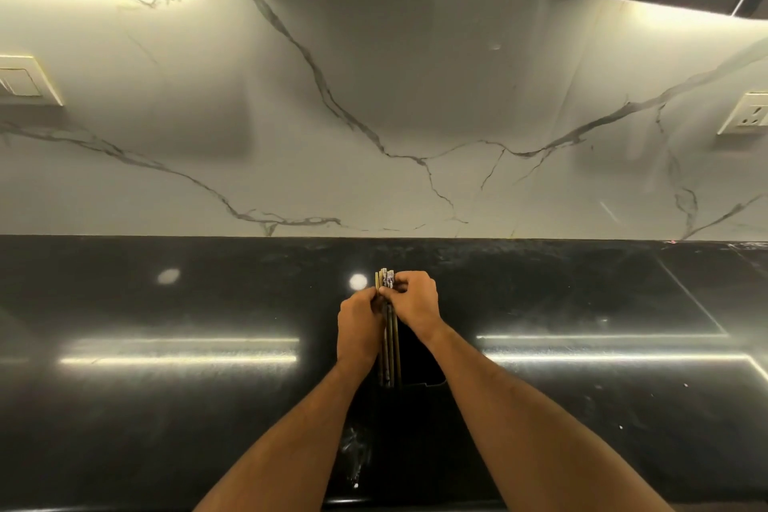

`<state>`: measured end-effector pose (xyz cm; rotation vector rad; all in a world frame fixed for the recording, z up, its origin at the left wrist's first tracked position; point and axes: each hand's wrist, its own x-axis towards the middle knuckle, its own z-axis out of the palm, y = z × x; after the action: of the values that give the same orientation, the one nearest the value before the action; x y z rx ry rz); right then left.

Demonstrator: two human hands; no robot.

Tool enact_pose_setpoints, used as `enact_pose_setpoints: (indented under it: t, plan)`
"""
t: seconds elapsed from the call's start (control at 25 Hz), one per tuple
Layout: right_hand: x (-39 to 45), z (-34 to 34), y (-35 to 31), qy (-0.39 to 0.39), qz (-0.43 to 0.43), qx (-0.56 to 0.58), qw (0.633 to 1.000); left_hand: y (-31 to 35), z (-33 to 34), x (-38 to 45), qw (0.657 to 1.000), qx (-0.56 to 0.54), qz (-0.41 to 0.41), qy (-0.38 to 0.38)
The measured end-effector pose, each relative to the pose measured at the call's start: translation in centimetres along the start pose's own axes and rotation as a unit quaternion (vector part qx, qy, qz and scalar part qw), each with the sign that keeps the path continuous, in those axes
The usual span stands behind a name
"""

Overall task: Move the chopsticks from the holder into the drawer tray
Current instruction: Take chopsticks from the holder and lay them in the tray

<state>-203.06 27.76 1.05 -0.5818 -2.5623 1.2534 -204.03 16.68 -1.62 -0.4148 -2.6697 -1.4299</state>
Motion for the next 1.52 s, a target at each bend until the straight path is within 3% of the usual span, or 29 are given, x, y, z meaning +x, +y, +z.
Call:
enact_pose_setpoints:
  t: [0.4, 0.68, 0.92, 1.08, 1.52]
  plan:
    - [-1.4, -0.4, -1.7, 0.055, -0.037, 0.055, 0.996, 1.8, -1.1, -0.3, 0.998, -0.014, 0.03, 0.054]
    - [-2.7, -2.3, -3.1, 0.099, -0.028, 0.115, 0.988, 4.7, -1.7, -1.2, 0.992, -0.08, 0.05, 0.084]
    - [-4.6, -4.1, -4.4, 0.128, -0.019, 0.143, 0.981, 7.6, -1.9, -2.0, 0.99, -0.078, -0.032, 0.114]
    - [-6.0, -5.2, -5.4, 0.138, -0.051, 0.147, 0.978, 9.3, -2.6, -2.1, 0.978, -0.135, -0.104, 0.12]
    - [-9.4, -7.6, -7.5, 0.269, -0.09, 0.218, 0.934, 11.9, -4.8, -3.9, 0.945, -0.255, -0.104, 0.175]
